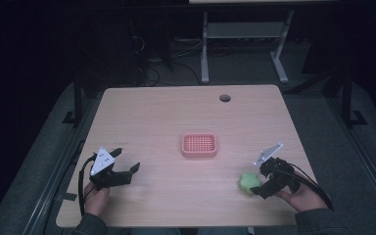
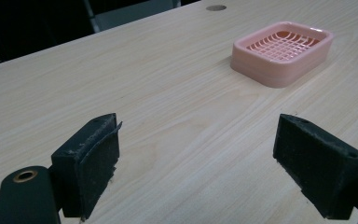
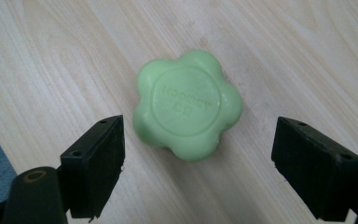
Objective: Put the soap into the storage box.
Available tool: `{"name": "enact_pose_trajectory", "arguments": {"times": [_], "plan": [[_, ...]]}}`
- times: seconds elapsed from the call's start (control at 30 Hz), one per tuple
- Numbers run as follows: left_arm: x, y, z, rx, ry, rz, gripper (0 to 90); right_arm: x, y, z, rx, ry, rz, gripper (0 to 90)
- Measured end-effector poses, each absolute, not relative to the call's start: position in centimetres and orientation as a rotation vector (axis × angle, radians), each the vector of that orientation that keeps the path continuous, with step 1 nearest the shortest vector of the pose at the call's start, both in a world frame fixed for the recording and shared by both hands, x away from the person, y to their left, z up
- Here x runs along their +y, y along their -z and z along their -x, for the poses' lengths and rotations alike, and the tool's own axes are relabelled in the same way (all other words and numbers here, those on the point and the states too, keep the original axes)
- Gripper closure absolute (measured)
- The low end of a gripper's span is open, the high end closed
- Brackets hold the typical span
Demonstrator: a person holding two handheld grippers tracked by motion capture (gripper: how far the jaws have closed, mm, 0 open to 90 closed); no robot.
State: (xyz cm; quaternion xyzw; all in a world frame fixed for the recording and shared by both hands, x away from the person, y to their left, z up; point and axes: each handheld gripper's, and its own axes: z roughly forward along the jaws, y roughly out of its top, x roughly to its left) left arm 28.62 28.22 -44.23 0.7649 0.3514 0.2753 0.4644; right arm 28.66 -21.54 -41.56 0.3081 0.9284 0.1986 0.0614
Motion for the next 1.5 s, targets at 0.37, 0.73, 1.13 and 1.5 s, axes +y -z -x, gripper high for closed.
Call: {"name": "enact_pose_trajectory", "arguments": {"times": [0.37,0.73,1.13,1.5], "plan": [[28.2,44.2,-28.6,0.864,-0.675,-1.881,14.1,-20.2,42.4,-29.4,2.833,-0.556,-0.944,15.9],[28.2,44.2,-28.6,0.863,-0.678,-1.88,14.1,-18.9,43.3,-29.8,2.854,-0.465,-0.925,15.8],[28.1,44.2,-28.6,0.861,-0.678,-1.885,14.1,-18.1,43.9,-30.2,2.879,-0.419,-0.929,15.8],[28.1,44.2,-28.6,0.86,-0.677,-1.884,14.1,-17.9,44.3,-30.5,2.886,-0.375,-0.946,16.6]]}}
